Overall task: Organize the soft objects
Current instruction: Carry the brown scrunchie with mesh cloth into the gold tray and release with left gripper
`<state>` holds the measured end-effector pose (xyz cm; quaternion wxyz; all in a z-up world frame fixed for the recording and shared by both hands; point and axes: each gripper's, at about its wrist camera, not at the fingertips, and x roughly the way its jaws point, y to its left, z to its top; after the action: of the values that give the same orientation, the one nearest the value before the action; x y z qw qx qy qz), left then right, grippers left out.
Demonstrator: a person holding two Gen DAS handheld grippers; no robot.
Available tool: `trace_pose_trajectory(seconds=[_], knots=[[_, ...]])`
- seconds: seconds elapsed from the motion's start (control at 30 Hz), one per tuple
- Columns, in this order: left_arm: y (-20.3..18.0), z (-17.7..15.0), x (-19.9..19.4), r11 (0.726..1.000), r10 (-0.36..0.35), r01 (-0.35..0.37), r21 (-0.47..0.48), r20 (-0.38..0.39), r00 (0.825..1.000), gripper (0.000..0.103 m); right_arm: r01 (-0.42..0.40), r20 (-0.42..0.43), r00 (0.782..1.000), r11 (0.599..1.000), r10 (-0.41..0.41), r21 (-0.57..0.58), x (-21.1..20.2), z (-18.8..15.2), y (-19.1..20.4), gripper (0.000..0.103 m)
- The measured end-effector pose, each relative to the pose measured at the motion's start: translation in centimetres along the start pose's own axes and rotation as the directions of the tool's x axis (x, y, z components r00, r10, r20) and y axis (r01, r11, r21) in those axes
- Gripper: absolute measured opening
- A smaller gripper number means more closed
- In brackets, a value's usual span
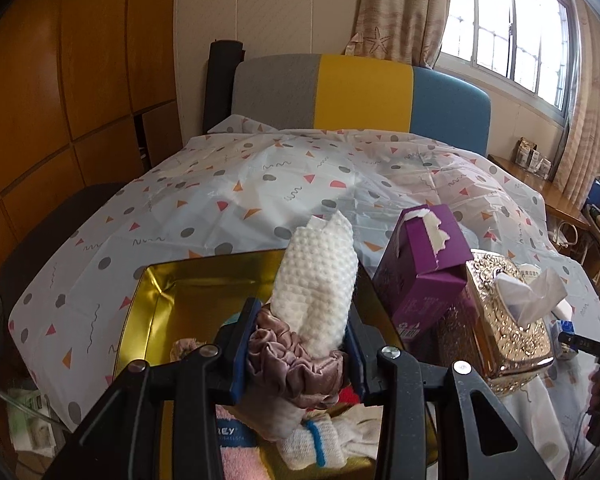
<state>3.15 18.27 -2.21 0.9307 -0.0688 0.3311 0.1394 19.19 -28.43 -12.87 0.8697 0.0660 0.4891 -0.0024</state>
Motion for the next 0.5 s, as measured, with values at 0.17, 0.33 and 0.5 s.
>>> trace_pose_trajectory(seconds=[0.17,0.33,0.5], knots=[[0.6,-1.3,0.3,1.000,0.012,-0.012,0.002,-0.028,1.000,0.040,-0.007,0.006,1.000,1.000,0.007,0.006,0.0,-0.1,-0.1,0.051],[1.6,-2.6,1.0,1.000,0.016,-0.017,-0.017,-0.070,0.997,0.040,0.019,0.015,1.000,0.999,-0.019,-0.032,-0.1,-0.1,0.5,0.051],[4.5,-4.2,1.6,0.995,0.025,-0.037,-0.090,-0.136,0.990,0.041,0.054,0.025,0.998,0.995,-0.052,-0.081,-0.1,-0.2,1.3,0.051]])
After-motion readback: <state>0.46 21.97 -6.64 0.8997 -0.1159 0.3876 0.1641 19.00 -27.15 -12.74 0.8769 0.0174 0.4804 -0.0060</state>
